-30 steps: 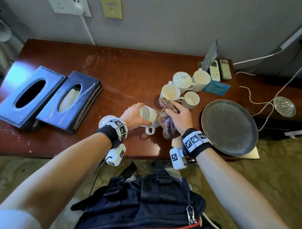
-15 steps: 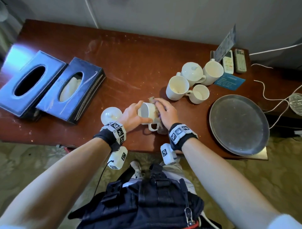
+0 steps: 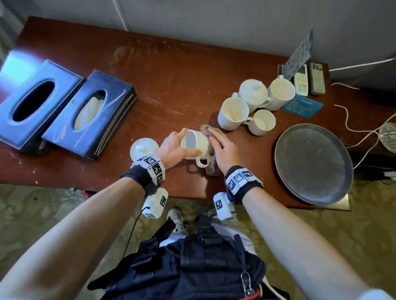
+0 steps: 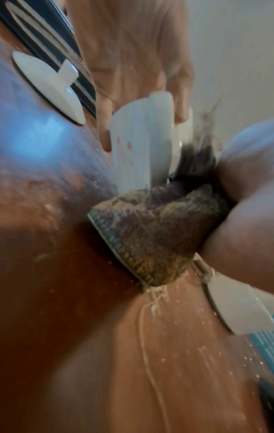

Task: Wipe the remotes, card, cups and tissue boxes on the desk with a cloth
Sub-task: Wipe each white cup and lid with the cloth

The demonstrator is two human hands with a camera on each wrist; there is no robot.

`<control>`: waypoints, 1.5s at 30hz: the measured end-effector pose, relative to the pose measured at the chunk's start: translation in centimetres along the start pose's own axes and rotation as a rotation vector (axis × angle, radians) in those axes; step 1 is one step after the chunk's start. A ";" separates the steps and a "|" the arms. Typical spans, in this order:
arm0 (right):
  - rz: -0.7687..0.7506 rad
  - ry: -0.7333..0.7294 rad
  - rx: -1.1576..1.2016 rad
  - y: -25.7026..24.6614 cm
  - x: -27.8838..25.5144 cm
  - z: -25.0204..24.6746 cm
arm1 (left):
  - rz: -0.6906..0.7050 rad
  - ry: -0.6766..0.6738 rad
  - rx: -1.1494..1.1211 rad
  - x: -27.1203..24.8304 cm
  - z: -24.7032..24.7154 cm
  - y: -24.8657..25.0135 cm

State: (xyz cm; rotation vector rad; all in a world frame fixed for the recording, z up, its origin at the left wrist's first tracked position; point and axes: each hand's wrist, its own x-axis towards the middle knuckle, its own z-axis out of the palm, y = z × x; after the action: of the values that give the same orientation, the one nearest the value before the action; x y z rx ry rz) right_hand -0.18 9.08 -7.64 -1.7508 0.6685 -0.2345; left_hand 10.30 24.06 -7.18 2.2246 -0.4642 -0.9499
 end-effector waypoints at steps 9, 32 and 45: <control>-0.242 -0.127 -0.135 0.0 -1.6 1.0 | 0.021 -0.005 -0.043 0.1 -0.3 -0.1; 0.087 -0.030 -0.082 0.4 -0.1 -1.4 | -0.098 -0.144 -0.322 -0.9 -1.7 0.2; -0.008 0.059 -0.107 -2.4 1.4 -1.6 | 0.014 0.091 -0.118 -0.4 -0.5 1.5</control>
State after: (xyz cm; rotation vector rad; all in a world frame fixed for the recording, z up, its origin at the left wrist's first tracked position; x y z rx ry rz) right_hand 0.96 7.36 -5.22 -1.8551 0.7282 -0.2611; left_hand 10.35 23.42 -5.66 2.1447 -0.3721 -0.8436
